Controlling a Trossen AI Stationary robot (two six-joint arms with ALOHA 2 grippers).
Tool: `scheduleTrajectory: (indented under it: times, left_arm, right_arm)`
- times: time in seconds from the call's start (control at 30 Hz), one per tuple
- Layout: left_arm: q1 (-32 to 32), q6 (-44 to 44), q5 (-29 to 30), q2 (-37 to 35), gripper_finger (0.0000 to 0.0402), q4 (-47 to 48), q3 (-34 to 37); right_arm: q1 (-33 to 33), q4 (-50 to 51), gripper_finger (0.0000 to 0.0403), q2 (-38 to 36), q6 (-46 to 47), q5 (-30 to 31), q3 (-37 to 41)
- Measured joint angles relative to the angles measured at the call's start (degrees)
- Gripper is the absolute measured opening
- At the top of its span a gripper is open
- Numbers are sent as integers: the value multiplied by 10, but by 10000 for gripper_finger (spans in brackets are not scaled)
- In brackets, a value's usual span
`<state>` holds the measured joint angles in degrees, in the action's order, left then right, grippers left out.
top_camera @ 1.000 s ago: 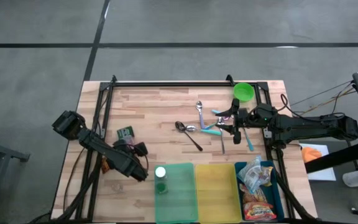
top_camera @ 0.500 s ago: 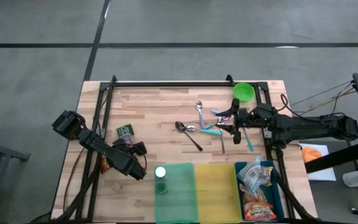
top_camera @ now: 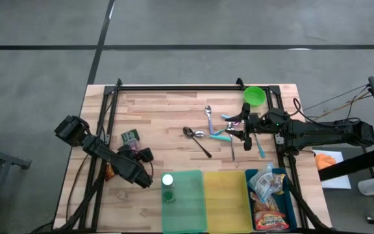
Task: Pick & Place Food Item
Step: Put the red seasoning can into the green bin
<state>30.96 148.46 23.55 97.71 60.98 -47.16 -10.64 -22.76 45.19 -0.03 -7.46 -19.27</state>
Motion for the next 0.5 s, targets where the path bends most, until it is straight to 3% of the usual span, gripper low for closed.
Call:
scheduleTrajectory:
  times: [0.23,0.5]
  left_arm:
    - [0,0,0,0,284,-3,0]
    - [0,0,-2,0,222,-3,0]
  right_arm:
    - [0,0,221,0,0,0,0]
    - [0,0,221,0,0,0,0]
